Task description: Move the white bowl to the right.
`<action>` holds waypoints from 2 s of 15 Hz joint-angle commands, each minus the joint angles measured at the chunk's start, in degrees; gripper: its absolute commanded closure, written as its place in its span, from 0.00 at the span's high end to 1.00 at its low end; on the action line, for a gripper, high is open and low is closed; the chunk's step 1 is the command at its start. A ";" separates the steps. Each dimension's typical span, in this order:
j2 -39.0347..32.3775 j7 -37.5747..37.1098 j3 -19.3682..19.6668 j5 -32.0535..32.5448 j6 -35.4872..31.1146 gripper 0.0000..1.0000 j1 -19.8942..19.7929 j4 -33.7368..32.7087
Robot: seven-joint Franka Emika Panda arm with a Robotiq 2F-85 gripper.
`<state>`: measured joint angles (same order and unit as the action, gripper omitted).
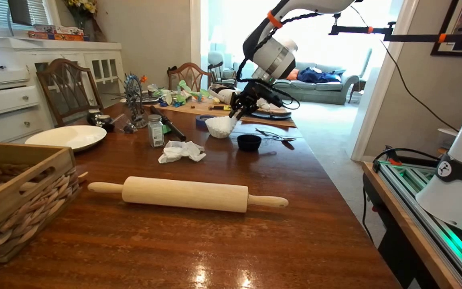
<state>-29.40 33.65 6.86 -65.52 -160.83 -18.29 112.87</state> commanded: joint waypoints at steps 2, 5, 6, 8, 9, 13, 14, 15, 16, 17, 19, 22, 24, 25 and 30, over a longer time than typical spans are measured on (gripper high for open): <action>11.90 -15.22 11.85 19.04 -8.00 0.78 17.40 16.58; 15.34 -21.89 23.82 32.90 -5.39 0.99 30.31 22.12; 16.61 -23.33 27.16 37.67 -3.73 1.00 33.96 23.31; 17.36 -26.37 34.79 46.83 -0.84 1.00 42.35 23.97; 18.08 -27.85 38.26 51.52 1.43 1.00 46.28 23.81; 21.98 -32.84 47.77 69.80 12.23 0.99 58.12 22.00; 24.28 -33.59 48.44 74.35 15.24 1.00 59.86 21.92; 26.32 -33.72 48.70 78.06 18.23 1.00 61.42 21.67; 28.59 -32.95 48.24 80.64 20.95 1.00 62.37 21.52; 32.29 -33.27 36.82 84.93 23.85 1.00 52.32 21.25; 35.71 -27.97 28.97 83.58 27.65 1.00 47.42 21.91; 39.19 -17.59 15.26 76.43 31.76 1.00 36.20 22.80; 36.52 -19.52 9.48 75.80 30.74 1.00 30.77 21.01; 37.25 -18.61 7.36 75.00 31.05 1.00 28.89 21.01; 36.67 -18.92 4.79 75.39 31.08 1.00 26.11 20.92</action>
